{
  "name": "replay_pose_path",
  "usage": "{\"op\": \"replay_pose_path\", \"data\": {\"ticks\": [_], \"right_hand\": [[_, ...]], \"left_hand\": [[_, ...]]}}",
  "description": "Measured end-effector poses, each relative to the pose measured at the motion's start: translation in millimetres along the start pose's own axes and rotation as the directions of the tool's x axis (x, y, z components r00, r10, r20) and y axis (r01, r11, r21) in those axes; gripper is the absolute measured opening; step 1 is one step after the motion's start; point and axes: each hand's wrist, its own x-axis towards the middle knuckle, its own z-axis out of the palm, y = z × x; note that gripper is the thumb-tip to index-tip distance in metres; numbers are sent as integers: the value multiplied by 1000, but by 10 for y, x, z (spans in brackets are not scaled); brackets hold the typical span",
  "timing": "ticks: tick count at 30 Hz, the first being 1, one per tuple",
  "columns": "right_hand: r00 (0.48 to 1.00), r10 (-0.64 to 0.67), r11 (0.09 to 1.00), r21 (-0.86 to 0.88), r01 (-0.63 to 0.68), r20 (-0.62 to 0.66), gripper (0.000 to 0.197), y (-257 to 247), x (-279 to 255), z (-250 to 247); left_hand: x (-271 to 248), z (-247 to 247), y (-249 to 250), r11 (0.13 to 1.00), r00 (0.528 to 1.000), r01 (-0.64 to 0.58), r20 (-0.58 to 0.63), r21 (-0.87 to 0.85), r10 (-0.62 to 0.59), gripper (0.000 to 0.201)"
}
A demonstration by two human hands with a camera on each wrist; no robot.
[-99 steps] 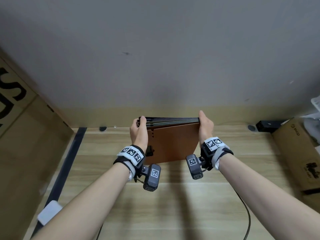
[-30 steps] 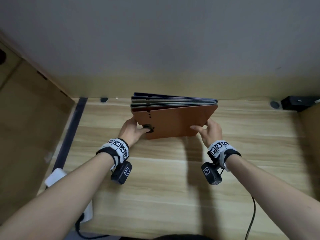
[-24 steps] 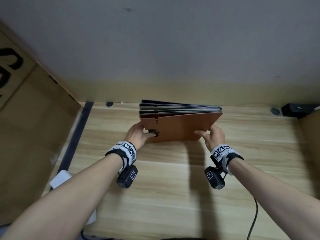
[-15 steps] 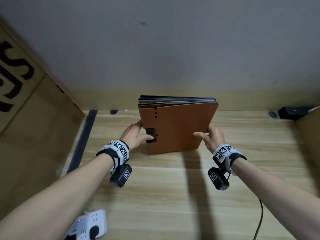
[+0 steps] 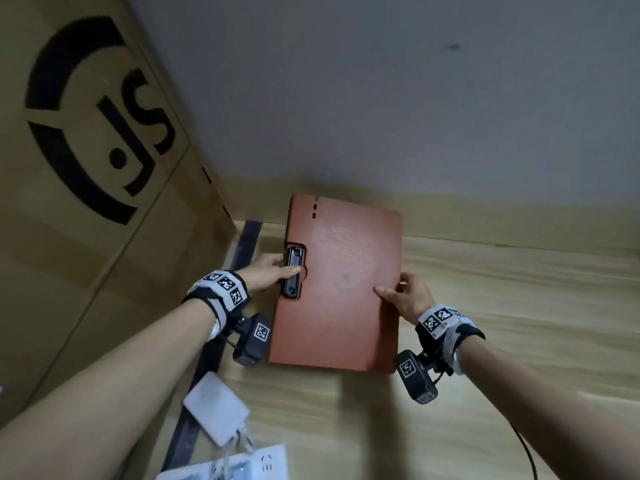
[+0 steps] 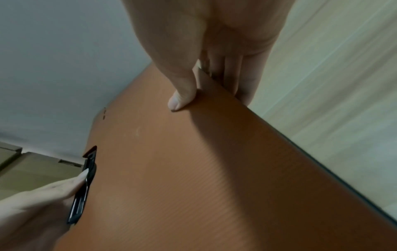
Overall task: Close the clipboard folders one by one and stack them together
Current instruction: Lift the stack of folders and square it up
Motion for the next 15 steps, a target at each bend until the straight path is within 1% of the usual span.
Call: {"op": "replay_pose_path", "data": {"ticks": [2, 5, 7, 10, 13, 15], "right_hand": [[1000, 20, 999, -45, -20, 14, 51, -1, 167, 291], [999, 39, 990, -137, -36, 21, 41, -90, 341, 693], [996, 82, 979, -188, -76, 22, 40, -176, 408, 911], [991, 135, 966, -221, -135, -18, 43, -267, 468, 1169], [987, 151, 958, -237, -160, -54, 46, -288, 522, 1354], [986, 154, 946, -276, -167, -70, 50, -271, 571, 1409]], "left_hand": [[121, -132, -220, 997, 997, 47, -55, -61, -51, 71], [295, -300, -510, 985, 987, 107, -101, -135, -121, 72], [437, -408, -654, 975, 979, 134, -127, -175, -158, 69], [615, -515, -735, 966, 969, 129, -180, -225, -171, 59], [745, -565, -806, 949, 956, 121, -225, -290, -191, 57], [818, -547, -872, 937, 950, 127, -231, -325, -209, 54]]}}
